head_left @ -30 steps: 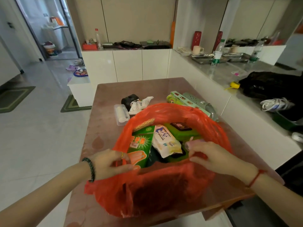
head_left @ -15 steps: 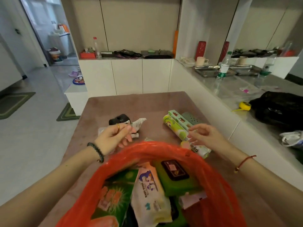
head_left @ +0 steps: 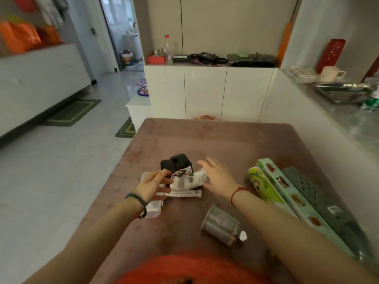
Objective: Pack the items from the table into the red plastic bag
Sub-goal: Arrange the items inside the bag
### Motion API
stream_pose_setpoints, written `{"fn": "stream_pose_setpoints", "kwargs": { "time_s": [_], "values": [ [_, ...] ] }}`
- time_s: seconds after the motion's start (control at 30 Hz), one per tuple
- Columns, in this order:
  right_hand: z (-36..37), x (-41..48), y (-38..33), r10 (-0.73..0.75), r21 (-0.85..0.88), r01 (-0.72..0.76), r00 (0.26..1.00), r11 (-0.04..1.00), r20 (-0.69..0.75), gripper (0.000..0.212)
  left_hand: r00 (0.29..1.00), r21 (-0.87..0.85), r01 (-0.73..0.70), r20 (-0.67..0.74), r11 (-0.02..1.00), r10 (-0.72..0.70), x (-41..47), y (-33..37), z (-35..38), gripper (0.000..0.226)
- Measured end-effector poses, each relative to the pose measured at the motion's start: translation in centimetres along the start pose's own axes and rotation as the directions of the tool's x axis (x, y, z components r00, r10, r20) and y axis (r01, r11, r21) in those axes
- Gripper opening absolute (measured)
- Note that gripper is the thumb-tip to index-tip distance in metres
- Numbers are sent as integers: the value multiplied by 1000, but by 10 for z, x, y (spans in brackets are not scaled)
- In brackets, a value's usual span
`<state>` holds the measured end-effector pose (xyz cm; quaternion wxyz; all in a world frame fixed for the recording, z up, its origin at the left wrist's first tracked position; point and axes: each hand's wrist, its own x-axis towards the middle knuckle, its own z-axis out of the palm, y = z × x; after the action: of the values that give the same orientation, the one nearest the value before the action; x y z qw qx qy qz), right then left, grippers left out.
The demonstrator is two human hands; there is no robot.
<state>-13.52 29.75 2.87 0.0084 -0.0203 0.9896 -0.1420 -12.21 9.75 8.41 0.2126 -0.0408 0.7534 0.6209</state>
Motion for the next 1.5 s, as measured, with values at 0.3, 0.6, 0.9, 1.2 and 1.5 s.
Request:
{"fn": "stream_pose_setpoints", "kwargs": {
  "time_s": [0.3, 0.6, 0.9, 1.2, 1.5],
  "values": [
    [16, 27, -5, -286, -264, 252, 953, 931, -100, 16, 955, -324, 292, 56, 900, -290, 16, -12, 0, 47],
    [-74, -39, -22, -682, -281, 672, 457, 685, -571, 20, 883, -120, 279, 423, 953, -205, 4, 6, -5, 55],
    [-140, -142, -112, 77, 668, 122, 962, 734, -261, 76, 940, -345, -31, 308, 938, 144, -72, 39, 4, 48],
    [-123, -235, -173, 272, 988, -45, 962, 150, 3, 30, 775, -236, -408, 421, 882, 471, -189, 22, -14, 26],
    [-111, -320, -155, 258, 669, -12, 927, 743, -271, 41, 742, 679, -659, 519, 323, 424, -201, -34, -52, 82]
  ]
}}
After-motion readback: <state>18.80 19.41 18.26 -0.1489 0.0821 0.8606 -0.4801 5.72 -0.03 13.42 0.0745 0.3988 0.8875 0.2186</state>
